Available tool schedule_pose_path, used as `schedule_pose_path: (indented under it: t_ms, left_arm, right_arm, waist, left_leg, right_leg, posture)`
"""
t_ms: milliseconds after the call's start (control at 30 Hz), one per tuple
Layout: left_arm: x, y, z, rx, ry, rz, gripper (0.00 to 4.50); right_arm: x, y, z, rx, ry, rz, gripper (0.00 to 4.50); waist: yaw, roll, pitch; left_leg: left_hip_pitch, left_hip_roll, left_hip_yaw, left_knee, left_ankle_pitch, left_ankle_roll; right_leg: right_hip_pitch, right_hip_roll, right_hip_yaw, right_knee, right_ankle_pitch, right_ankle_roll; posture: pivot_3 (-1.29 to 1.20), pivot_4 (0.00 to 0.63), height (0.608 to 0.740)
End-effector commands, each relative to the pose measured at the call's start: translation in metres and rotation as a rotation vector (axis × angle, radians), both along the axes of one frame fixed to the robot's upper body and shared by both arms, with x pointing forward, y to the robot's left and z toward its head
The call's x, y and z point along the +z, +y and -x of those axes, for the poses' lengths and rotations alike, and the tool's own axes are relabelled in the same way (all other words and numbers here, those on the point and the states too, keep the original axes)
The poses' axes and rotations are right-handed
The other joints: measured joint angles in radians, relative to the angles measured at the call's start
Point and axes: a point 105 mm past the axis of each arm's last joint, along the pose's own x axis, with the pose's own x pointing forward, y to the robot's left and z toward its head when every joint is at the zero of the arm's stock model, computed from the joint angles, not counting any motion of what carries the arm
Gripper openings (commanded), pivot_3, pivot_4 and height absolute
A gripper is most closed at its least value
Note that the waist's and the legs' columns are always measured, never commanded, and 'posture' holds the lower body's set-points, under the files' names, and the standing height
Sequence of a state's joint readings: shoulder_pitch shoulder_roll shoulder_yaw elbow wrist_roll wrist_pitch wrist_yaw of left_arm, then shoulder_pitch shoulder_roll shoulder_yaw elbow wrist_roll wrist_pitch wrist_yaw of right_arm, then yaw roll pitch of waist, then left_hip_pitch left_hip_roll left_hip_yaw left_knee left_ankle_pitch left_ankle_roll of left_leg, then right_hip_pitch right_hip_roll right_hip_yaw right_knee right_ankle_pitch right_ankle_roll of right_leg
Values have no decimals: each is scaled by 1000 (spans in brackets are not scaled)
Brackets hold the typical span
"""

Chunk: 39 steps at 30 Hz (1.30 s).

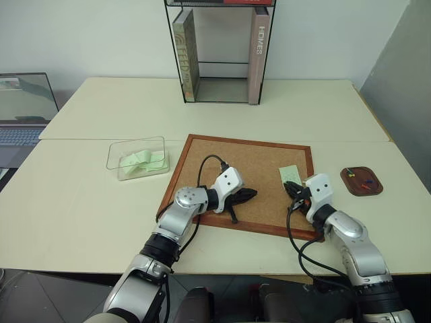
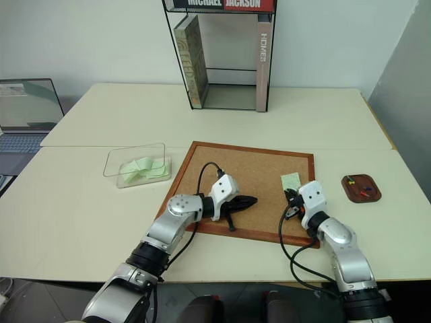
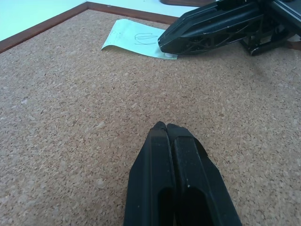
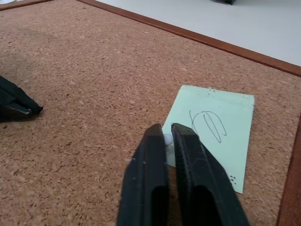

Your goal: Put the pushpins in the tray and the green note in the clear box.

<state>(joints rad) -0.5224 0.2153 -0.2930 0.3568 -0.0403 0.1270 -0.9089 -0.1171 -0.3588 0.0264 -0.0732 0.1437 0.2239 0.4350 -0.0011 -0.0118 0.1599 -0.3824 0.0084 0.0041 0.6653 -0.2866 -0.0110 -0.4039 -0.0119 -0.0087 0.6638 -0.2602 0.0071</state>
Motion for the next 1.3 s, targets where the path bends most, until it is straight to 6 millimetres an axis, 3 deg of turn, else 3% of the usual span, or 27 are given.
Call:
schedule_pose_path:
  t_ms: [33, 233, 433, 633, 700, 833, 867, 1000, 1300]
  left_arm:
    - [-29, 3, 12, -9, 101, -64, 0]
    - [-30, 3, 12, -9, 103, -65, 0]
    - [-29, 3, 9, 10, 89, -55, 0]
    - [-27, -1, 8, 8, 80, -36, 0]
    - [-20, -3, 7, 3, 69, -5, 0]
    - [16, -1, -7, 35, -4, 107, 0]
    - [22, 1, -10, 49, -14, 123, 392]
    - [43, 6, -19, 78, -53, 172, 1068]
    - [57, 14, -23, 134, -8, 246, 2574]
  right_arm:
    - [16, -4, 2, -8, -56, -1, 27]
    - [30, 5, 7, 20, -89, -52, 27]
    - [61, 16, 9, 57, -172, -84, 27]
    - [71, 19, 10, 75, -187, -84, 27]
    - [74, 19, 10, 78, -192, -80, 27]
    - [80, 18, 9, 82, -205, -73, 27]
    - [80, 18, 9, 79, -207, -70, 0]
    - [80, 17, 8, 74, -213, -62, 0]
    - [80, 21, 8, 98, -246, -6, 0]
  waist:
    - [1, 0, 0]
    - [1, 0, 0]
    - [0, 0, 0]
    - [2, -1, -1]
    - [2, -1, -1]
    - [2, -1, 0]
    - [2, -1, 0]
    - [0, -3, 1]
    - [-1, -3, 1]
  left_leg:
    - [0, 0, 0, 0, 0, 0]
    - [0, 0, 0, 0, 0, 0]
    - [0, 0, -1, 0, 0, 0]
    - [0, 0, 0, 1, 0, 0]
    - [0, 0, -1, 1, 0, 0]
    - [0, 0, -1, 1, 0, 0]
    - [0, 0, -1, 1, 0, 0]
    - [-1, 1, -1, 1, 0, 0]
    - [-2, 1, -1, 1, 0, 0]
  right_leg:
    - [0, 0, 0, 0, 0, 0]
    - [0, 0, 0, 0, 0, 0]
    - [0, 0, 0, 0, 0, 0]
    - [1, 0, 0, 0, 0, 0]
    - [1, 0, 0, 0, 0, 0]
    - [1, 0, -1, 1, 0, 0]
    - [0, 0, -1, 1, 0, 0]
    - [-1, 0, -1, 1, 0, 0]
    - [-1, 0, -1, 0, 0, 0]
  posture:
    - [0, 150, 740]
    - [0, 150, 740]
    - [0, 150, 740]
    - [0, 150, 740]
    - [0, 150, 740]
    - [0, 150, 740]
    - [0, 150, 740]
    - [0, 150, 740]
    - [0, 150, 740]
